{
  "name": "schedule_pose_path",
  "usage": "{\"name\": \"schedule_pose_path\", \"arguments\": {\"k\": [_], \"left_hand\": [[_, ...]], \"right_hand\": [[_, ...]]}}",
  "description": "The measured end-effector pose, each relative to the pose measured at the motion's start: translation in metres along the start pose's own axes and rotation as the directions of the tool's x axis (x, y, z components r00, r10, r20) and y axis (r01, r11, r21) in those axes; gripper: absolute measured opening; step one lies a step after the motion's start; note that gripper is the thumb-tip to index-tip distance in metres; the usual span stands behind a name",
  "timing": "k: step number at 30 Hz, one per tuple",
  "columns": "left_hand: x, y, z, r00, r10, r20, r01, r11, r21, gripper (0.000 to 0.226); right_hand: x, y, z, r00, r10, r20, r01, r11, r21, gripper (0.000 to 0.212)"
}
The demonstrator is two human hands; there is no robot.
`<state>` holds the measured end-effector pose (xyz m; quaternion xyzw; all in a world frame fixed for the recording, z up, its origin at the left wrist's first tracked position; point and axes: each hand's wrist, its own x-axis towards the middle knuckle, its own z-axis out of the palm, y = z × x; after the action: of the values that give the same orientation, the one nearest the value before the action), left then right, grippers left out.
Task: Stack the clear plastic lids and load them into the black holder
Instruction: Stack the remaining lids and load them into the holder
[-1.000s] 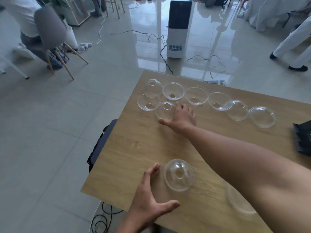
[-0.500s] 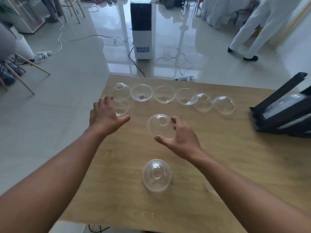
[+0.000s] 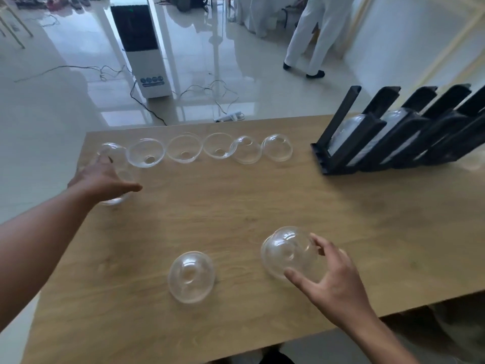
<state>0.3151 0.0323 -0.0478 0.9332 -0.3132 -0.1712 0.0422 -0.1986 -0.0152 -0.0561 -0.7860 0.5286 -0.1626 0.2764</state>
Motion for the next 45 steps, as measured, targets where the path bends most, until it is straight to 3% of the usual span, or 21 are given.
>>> {"name": "schedule_pose_path", "arguments": {"k": [6,11,13,17,20,25,29,35,45], "left_hand": [[-0.04,0.017,-0.01,0.979,0.175,-0.107,-0.177,0.984,-0.013,0.101],[-0.11,0.028,-0.013,0.945,0.205,-0.254,-0.276,0.918,-0.285,0.098],[-0.147,0.031,-0.007,0.94,0.185,-0.288,-0.304,0.837,-0.456,0.093],[-0.213,0.033,0.036,0.934,0.19,-0.301,-0.355,0.562,-0.747,0.081],[-0.248,0.031,0.089,0.945,0.144,-0.295,-0.327,0.506,-0.799,0.089],[-0.272,0.028,0.153,0.943,0.04,-0.329,-0.289,0.584,-0.759,0.096],[-0.274,0.032,0.178,0.961,0.013,-0.276,-0.217,0.65,-0.729,0.103],[-0.272,0.04,0.187,0.956,-0.01,-0.293,-0.204,0.694,-0.69,0.099],[-0.246,0.059,0.188,0.952,-0.05,-0.302,-0.1,0.882,-0.461,0.105]], "right_hand": [[-0.004,0.012,0.026,1.0,0.024,-0.002,-0.024,1.0,-0.019,0.093],[0.003,0.023,0.047,1.0,0.016,0.006,-0.015,0.998,-0.066,0.093],[0.005,0.027,0.052,1.0,-0.001,-0.013,-0.001,0.996,-0.09,0.094],[0.005,0.035,0.059,0.999,-0.034,-0.027,0.03,0.992,-0.122,0.095],[0.005,0.038,0.062,0.998,-0.048,-0.036,0.043,0.991,-0.128,0.096],[0.005,0.039,0.066,0.997,-0.057,-0.053,0.049,0.989,-0.142,0.097],[0.006,0.041,0.068,0.998,-0.049,-0.049,0.041,0.988,-0.146,0.099],[0.008,0.038,0.07,0.996,-0.029,-0.08,0.019,0.992,-0.124,0.1],[0.024,0.03,0.077,0.995,-0.031,-0.096,0.012,0.982,-0.187,0.097]]}}
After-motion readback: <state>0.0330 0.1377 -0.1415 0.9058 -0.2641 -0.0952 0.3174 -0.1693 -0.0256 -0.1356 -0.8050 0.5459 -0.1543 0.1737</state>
